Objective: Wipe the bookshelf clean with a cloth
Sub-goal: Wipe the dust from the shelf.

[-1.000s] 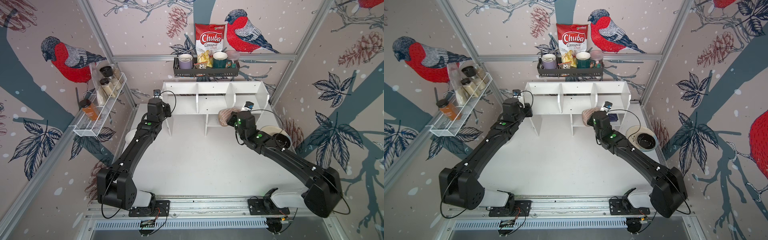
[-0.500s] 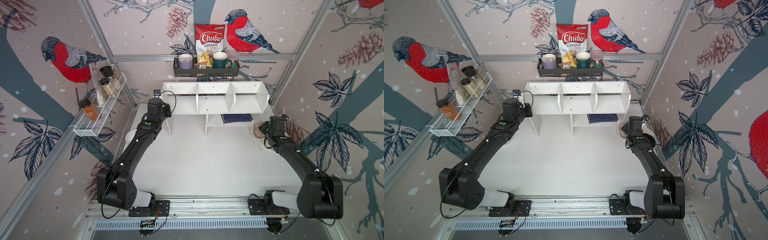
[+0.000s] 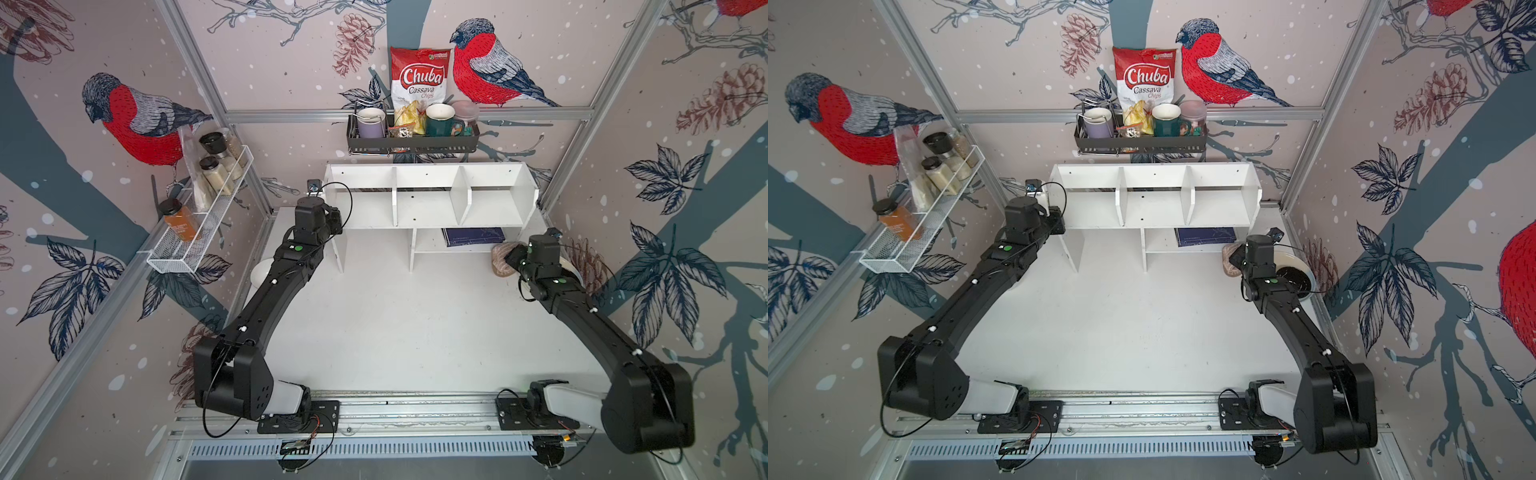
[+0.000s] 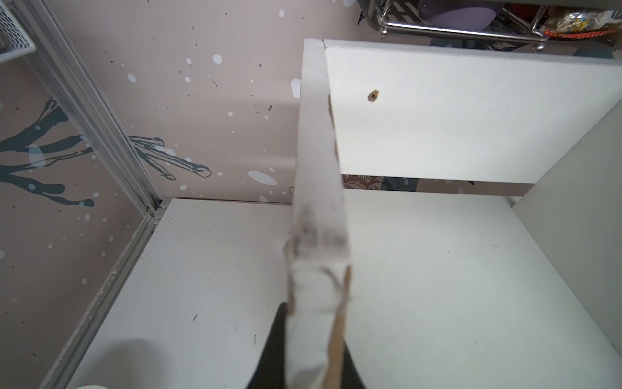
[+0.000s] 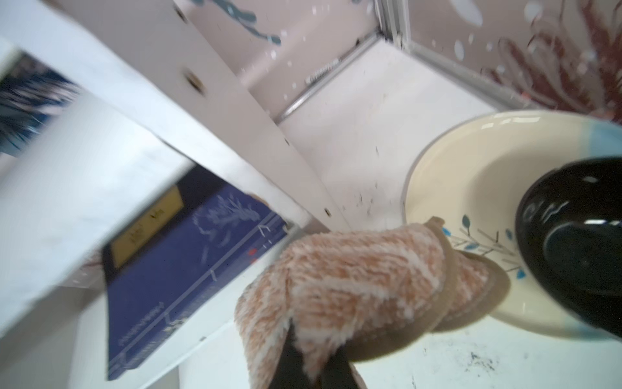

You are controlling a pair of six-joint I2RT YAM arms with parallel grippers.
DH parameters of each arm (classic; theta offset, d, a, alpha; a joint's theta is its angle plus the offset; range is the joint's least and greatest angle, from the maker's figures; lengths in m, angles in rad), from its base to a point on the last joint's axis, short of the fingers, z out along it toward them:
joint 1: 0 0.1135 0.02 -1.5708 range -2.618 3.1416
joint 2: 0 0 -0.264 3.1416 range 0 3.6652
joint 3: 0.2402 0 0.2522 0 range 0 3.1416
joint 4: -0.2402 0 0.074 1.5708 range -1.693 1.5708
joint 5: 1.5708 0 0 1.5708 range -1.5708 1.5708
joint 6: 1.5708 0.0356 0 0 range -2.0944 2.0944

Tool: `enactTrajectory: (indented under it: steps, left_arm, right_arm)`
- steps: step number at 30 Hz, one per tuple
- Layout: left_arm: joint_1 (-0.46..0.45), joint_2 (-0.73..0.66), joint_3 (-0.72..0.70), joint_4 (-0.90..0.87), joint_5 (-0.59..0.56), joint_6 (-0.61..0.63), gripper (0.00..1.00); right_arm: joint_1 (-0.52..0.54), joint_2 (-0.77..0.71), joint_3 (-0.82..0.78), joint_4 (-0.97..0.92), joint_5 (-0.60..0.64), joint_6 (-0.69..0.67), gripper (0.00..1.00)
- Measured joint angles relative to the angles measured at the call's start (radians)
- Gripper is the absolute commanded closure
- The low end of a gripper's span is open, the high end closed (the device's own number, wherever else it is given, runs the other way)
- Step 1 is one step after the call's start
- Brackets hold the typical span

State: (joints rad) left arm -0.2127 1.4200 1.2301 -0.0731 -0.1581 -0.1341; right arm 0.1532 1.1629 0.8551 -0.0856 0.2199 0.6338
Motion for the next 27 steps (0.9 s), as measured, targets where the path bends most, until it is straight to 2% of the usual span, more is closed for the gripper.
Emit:
enactTrajectory:
  steps: [5, 10, 13, 19, 23, 27]
  left_arm:
    - [0.001, -0.002, 0.0, -0.002, 0.002, 0.0, 1.0]
    - [0.002, -0.003, 0.0, -0.003, 0.004, 0.0, 1.0]
    - [0.002, -0.003, -0.001, -0.003, 0.005, 0.0, 1.0]
    - [0.002, -0.004, -0.004, 0.0, 0.006, 0.0, 1.0]
    - [0.002, -0.004, -0.009, 0.01, 0.006, 0.0, 1.0]
    - [0.002, -0.004, -0.013, 0.018, 0.006, 0.0, 1.0]
  right_arm:
    - [0.113, -0.085, 0.038, -0.002, 0.065, -0.047, 1.0]
    - [0.302, -0.035, 0.066, 0.003, 0.132, -0.061, 1.0]
    - [0.453, 0.069, 0.125, 0.034, 0.175, -0.062, 1.0]
    - [0.701, 0.382, 0.383, 0.091, 0.224, -0.081, 1.0]
    - [0.76, 0.507, 0.506, 0.093, 0.224, -0.084, 1.0]
    - [0.731, 0.471, 0.48, 0.092, 0.24, -0.083, 1.0]
